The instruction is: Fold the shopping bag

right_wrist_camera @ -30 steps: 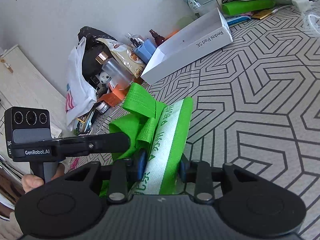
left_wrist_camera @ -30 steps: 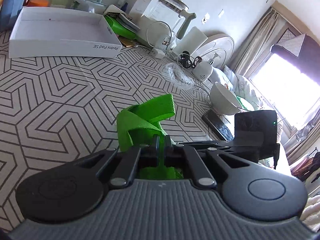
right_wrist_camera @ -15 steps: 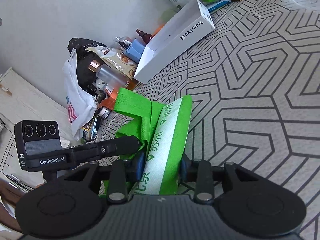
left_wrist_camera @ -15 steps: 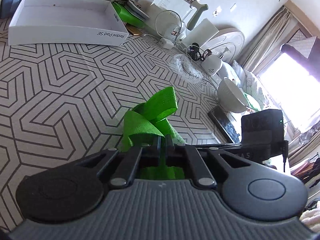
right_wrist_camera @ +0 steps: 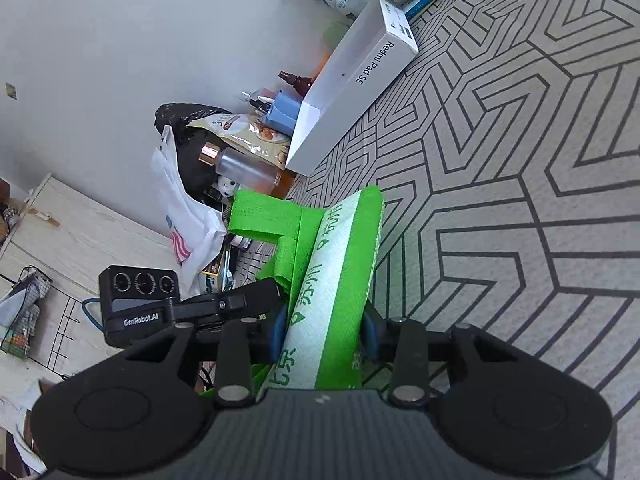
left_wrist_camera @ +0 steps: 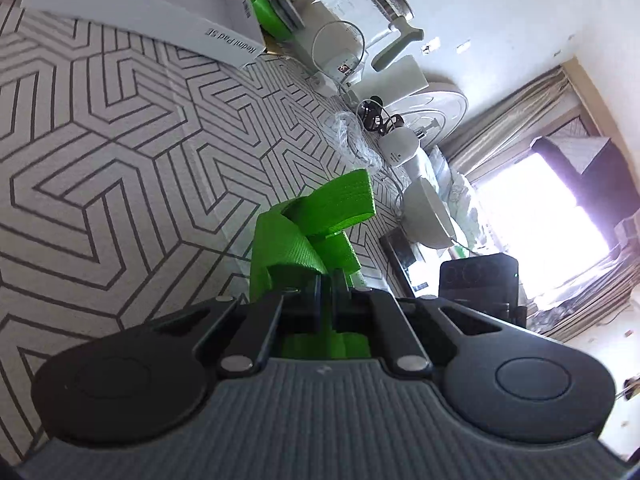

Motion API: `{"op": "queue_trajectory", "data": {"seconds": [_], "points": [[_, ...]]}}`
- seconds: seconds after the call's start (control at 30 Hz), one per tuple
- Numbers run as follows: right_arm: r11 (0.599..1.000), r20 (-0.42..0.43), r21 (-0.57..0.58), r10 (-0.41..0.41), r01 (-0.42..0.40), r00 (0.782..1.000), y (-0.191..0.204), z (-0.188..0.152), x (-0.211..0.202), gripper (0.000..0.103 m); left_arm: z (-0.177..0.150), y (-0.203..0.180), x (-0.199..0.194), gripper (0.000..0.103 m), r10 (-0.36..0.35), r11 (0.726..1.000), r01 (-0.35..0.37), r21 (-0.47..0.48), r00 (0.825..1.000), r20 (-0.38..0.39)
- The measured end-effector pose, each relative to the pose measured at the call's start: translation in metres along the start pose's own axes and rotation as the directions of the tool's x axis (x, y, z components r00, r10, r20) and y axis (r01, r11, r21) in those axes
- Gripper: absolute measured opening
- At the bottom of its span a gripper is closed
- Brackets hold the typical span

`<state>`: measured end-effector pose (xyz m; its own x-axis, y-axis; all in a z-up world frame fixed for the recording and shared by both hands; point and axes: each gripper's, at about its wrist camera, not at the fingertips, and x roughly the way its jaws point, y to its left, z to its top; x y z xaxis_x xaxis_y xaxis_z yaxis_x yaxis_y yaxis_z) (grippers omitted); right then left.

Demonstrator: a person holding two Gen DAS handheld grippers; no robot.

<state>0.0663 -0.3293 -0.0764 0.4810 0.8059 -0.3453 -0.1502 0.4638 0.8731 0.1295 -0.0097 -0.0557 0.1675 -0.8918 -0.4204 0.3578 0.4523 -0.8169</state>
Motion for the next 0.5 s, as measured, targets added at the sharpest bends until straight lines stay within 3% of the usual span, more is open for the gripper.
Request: {"op": "queue_trajectory", "data": {"seconds": [0.1,0.13,0.23,0.37,0.5], "points": [[0.998,-0.016,-0.011,0.063,-0.063,0.998,0.006,0.002,0.000,0.075,-0.002,0.004,0.001,0.004,0.015,1.000,-0.015,-0.017,1.000,0.004],[0.998,-0.027,-0.029,0.054,-0.055,0.998,0.012,0.001,0.002,0.077,-0.002,0.004,0.001,0.004,0.020,1.000,-0.020,-0.017,1.000,0.010],[0.995,-0.053,-0.099,-0.038,0.032,0.998,0.027,-0.002,0.009,0.078,-0.002,0.003,0.004,0.004,0.005,1.000,-0.005,-0.019,1.000,-0.007],[0.987,-0.082,-0.111,-0.128,0.119,0.988,0.040,-0.001,0.018,0.082,-0.002,0.000,0.010,0.004,-0.020,1.000,0.019,-0.021,0.999,-0.025],[0.971,-0.108,-0.159,-0.198,0.179,0.974,0.049,0.000,0.023,0.068,-0.001,-0.007,0.018,0.005,-0.022,1.000,0.022,-0.002,0.999,-0.049]]}}
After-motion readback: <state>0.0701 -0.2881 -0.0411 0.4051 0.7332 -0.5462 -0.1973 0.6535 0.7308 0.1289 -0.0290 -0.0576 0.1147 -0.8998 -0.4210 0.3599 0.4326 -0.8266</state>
